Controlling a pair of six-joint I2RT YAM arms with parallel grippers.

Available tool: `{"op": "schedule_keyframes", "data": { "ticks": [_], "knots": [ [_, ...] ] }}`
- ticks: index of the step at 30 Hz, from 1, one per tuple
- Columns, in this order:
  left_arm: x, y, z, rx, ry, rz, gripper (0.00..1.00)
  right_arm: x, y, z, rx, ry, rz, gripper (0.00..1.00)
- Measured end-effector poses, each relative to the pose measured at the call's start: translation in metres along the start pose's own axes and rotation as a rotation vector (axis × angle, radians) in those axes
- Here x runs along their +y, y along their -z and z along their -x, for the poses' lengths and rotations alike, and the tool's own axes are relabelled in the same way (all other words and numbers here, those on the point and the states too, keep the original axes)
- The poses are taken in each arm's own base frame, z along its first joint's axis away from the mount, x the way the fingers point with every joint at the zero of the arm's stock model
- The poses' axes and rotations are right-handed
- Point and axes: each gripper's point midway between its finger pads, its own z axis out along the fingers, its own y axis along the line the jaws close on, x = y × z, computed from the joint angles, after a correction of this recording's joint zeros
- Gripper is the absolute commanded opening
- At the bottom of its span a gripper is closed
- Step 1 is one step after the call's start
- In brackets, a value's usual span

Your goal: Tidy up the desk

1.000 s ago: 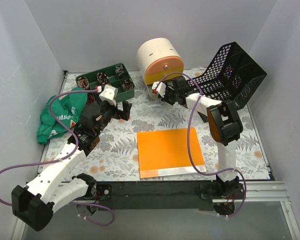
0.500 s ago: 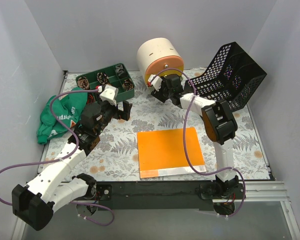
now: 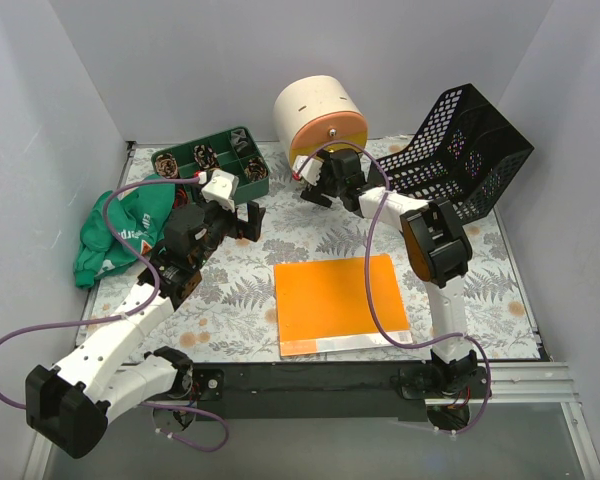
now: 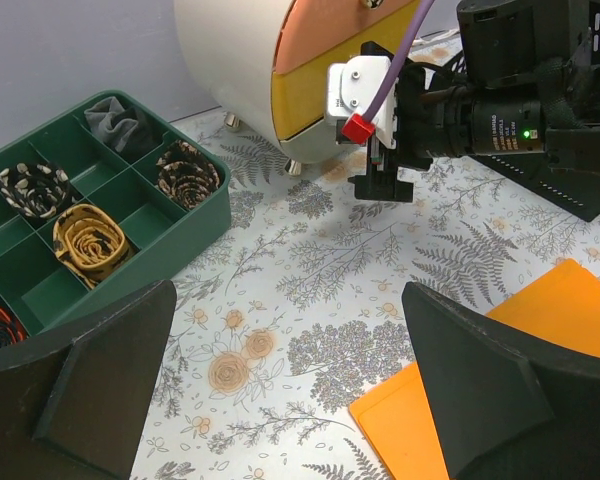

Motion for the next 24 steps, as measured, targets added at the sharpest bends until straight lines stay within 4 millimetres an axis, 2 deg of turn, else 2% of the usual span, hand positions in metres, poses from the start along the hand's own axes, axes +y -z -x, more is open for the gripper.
{"op": "schedule_keyframes", "data": {
  "ticks": [4, 10, 13, 17, 19, 21, 24],
  "knots": [
    [0.000, 0.000, 0.000, 0.000, 0.000, 0.000, 0.98, -0.005, -0.002, 0.010, -0.052, 0.082, -0.004, 0.98],
    [0.000, -0.003, -0.005, 0.014, -0.001, 0.000, 0.98, -0.006, -0.003, 0.015, -0.078, 0.141, -0.001, 0.98],
    [0.000, -0.003, -0.007, 0.020, -0.002, 0.000, 0.98, 0.000, 0.000, 0.016, -0.100, 0.173, 0.021, 0.98],
    [-0.002, -0.004, -0.008, 0.022, 0.000, -0.011, 0.98, 0.034, 0.027, 0.005, -0.100, 0.189, 0.140, 0.96],
    [-0.005, -0.004, -0.009, 0.026, 0.001, -0.024, 0.98, 0.044, 0.045, 0.008, -0.114, 0.171, 0.197, 0.95],
    [-0.007, -0.006, -0.012, 0.036, 0.003, -0.034, 0.98, 0.037, 0.063, 0.019, -0.139, 0.141, 0.211, 0.92],
    [-0.009, -0.007, -0.015, 0.045, 0.006, -0.046, 0.98, 0.001, 0.089, 0.037, -0.186, 0.092, 0.172, 0.86]
  ]
}}
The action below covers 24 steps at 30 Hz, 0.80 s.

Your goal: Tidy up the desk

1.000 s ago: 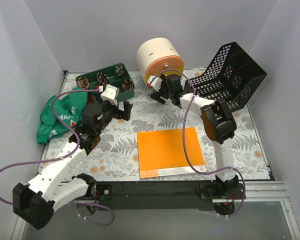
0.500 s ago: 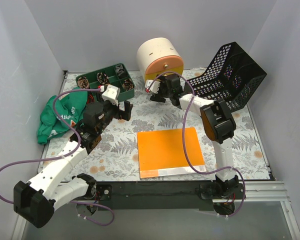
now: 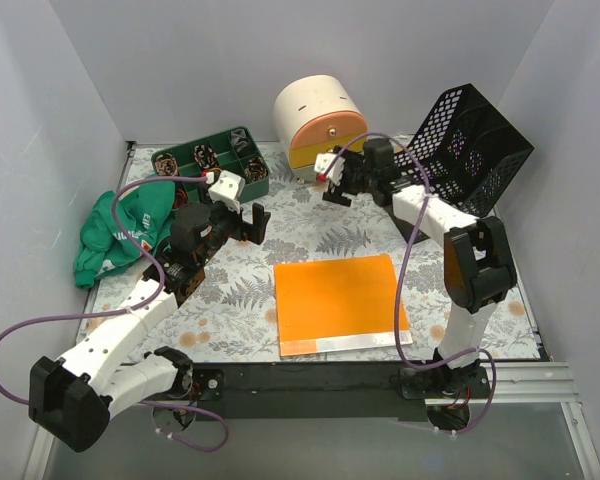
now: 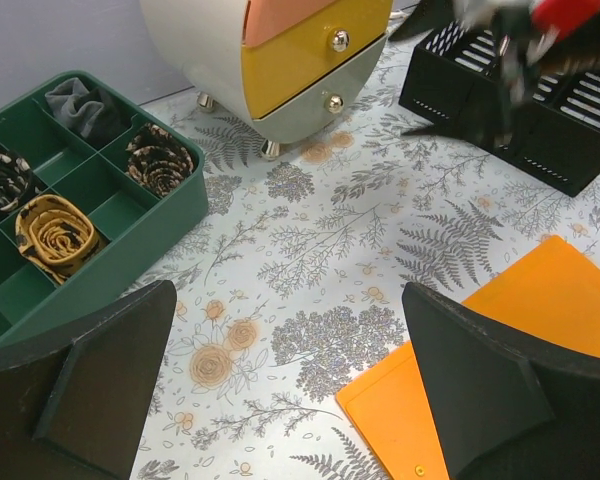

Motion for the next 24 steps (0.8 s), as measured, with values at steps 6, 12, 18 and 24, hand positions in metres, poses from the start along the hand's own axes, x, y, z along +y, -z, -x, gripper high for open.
{"op": "schedule_keyframes", "data": {
  "ticks": [6, 12, 18, 24],
  "knots": [
    [-0.001, 0.000, 0.001, -0.002, 0.003, -0.006, 0.98, -0.078, 0.036, -0.024, -0.050, -0.068, -0.056, 0.12],
    [-0.001, 0.001, 0.002, -0.006, 0.004, -0.007, 0.98, -0.053, 0.015, -0.078, 0.002, -0.108, 0.047, 0.08],
    [-0.001, 0.001, 0.002, -0.006, 0.003, -0.007, 0.98, -0.024, -0.033, -0.091, 0.041, -0.084, 0.114, 0.13],
    [-0.001, 0.001, 0.002, -0.005, 0.001, -0.007, 0.98, -0.041, -0.071, -0.097, 0.091, -0.053, 0.023, 0.21]
  ]
}}
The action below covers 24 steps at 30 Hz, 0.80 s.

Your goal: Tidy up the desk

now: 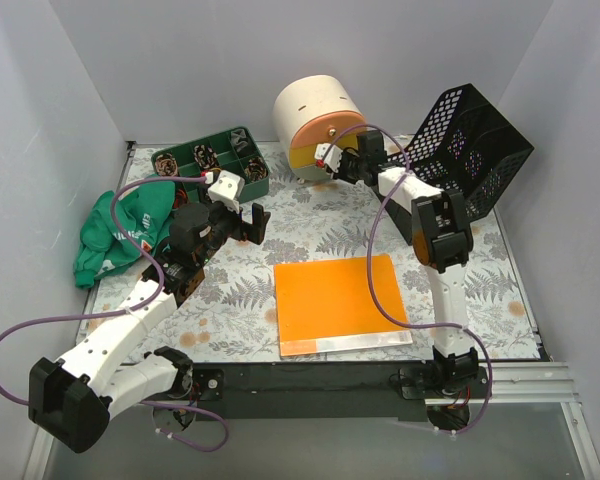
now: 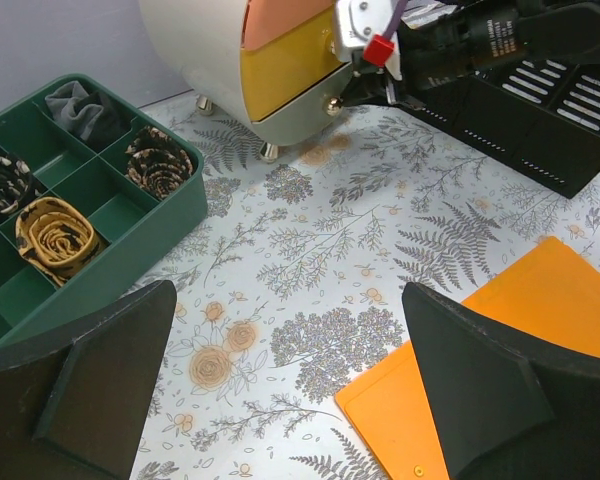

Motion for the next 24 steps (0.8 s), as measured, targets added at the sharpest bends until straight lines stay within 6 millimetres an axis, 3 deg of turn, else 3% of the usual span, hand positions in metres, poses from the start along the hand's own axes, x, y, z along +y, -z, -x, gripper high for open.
{"op": "schedule_keyframes", "data": {
  "ticks": [5, 10, 13, 18, 24],
  "knots": [
    [0.000, 0.000, 0.000, 0.001, -0.001, 0.000, 0.98, -0.014, -0.012, -0.012, 0.043, -0.026, -0.078, 0.39],
    [0.000, 0.000, 0.000, 0.002, -0.002, 0.000, 0.98, -0.016, -0.012, -0.017, 0.055, -0.041, -0.103, 0.40],
    [0.000, 0.000, 0.000, 0.002, -0.002, 0.000, 0.98, 0.001, -0.004, -0.017, 0.050, -0.043, -0.070, 0.40],
    [-0.011, -0.001, -0.002, 0.008, -0.001, -0.063, 0.98, 0.043, 0.048, 0.005, 0.022, -0.044, 0.042, 0.47],
    [-0.040, -0.009, -0.026, 0.099, 0.009, -0.231, 0.98, 0.050, 0.127, 0.073, -0.086, -0.070, 0.069, 0.70]
  ]
}}
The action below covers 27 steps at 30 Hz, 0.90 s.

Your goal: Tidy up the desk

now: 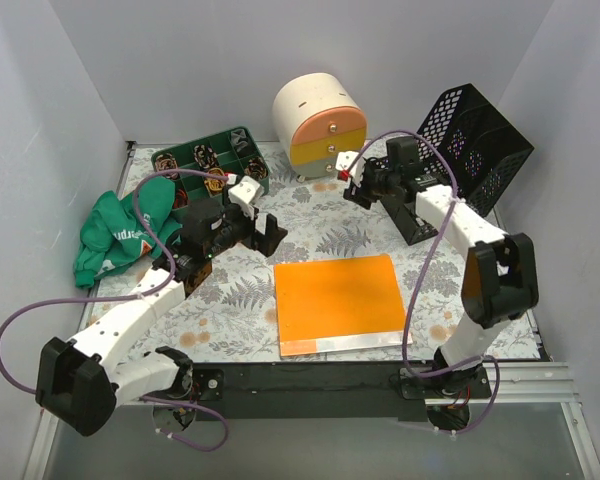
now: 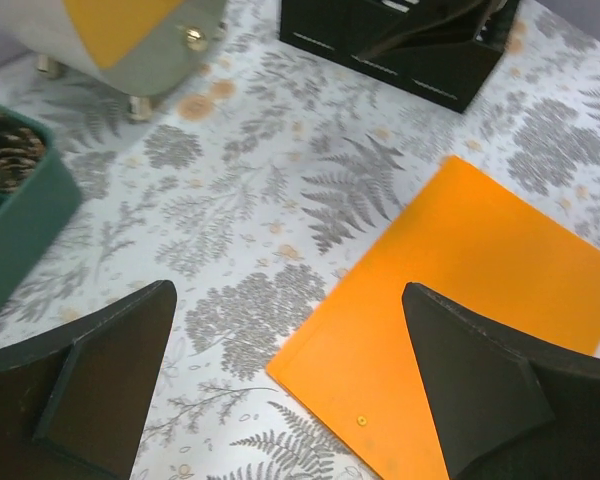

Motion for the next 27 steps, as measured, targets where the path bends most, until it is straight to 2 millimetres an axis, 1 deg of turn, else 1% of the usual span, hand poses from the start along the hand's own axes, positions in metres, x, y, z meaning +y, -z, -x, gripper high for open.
{"op": "schedule_keyframes", "data": {
  "ticks": [1, 2, 3, 5, 6, 7, 10, 12, 13, 15, 17, 19, 21, 23, 25, 27],
  "knots": [
    [-0.005, -0.002, -0.005, 0.018, 0.004, -0.031, 0.98, 0.004, 0.008, 0.007, -0.014, -0.005, 0.008, 0.73],
    [-0.011, -0.004, -0.010, 0.035, 0.005, -0.070, 0.98, 0.015, 0.020, 0.016, -0.030, -0.022, 0.026, 0.75],
    [-0.015, -0.005, -0.014, 0.048, 0.007, -0.098, 0.98, 0.025, 0.028, 0.019, -0.038, -0.037, 0.043, 0.77],
    [-0.028, -0.006, -0.023, 0.077, 0.013, -0.174, 0.98, 0.052, 0.046, 0.020, -0.042, -0.079, 0.095, 0.78],
    [-0.034, -0.007, -0.027, 0.092, 0.019, -0.211, 0.98, 0.066, 0.053, 0.017, -0.038, -0.101, 0.120, 0.78],
    [-0.039, -0.008, -0.032, 0.112, 0.028, -0.244, 0.98, 0.085, 0.062, 0.013, -0.028, -0.134, 0.152, 0.79],
    [-0.053, -0.016, -0.048, 0.208, 0.104, -0.312, 0.98, 0.124, 0.083, -0.001, 0.006, -0.207, 0.210, 0.84],
    [-0.061, -0.019, -0.060, 0.276, 0.177, -0.327, 0.98, 0.145, 0.096, -0.013, 0.037, -0.247, 0.235, 0.89],
    [-0.067, -0.017, -0.069, 0.320, 0.235, -0.324, 0.98, 0.154, 0.102, -0.018, 0.051, -0.254, 0.246, 0.90],
    [-0.078, -0.004, -0.086, 0.389, 0.333, -0.312, 0.98, 0.172, 0.111, -0.029, 0.071, -0.244, 0.273, 0.92],
    [-0.088, 0.015, -0.100, 0.419, 0.438, -0.285, 0.98, 0.194, 0.116, -0.035, 0.081, -0.207, 0.321, 0.93],
    [-0.094, 0.037, -0.112, 0.425, 0.545, -0.249, 0.98, 0.225, 0.119, -0.037, 0.080, -0.139, 0.396, 0.93],
    [-0.095, 0.055, -0.120, 0.403, 0.648, -0.201, 0.98, 0.253, 0.120, -0.032, 0.064, -0.058, 0.478, 0.94],
    [-0.094, 0.065, -0.127, 0.366, 0.751, -0.158, 0.98, 0.276, 0.120, -0.022, 0.036, 0.022, 0.550, 0.95],
    [-0.094, 0.069, -0.137, 0.341, 0.860, -0.124, 0.98, 0.293, 0.119, -0.012, 0.009, 0.087, 0.601, 0.95],
    [-0.094, 0.071, -0.148, 0.342, 0.954, -0.093, 0.98, 0.307, 0.115, -0.009, 0.010, 0.150, 0.626, 0.95]
  ]
}}
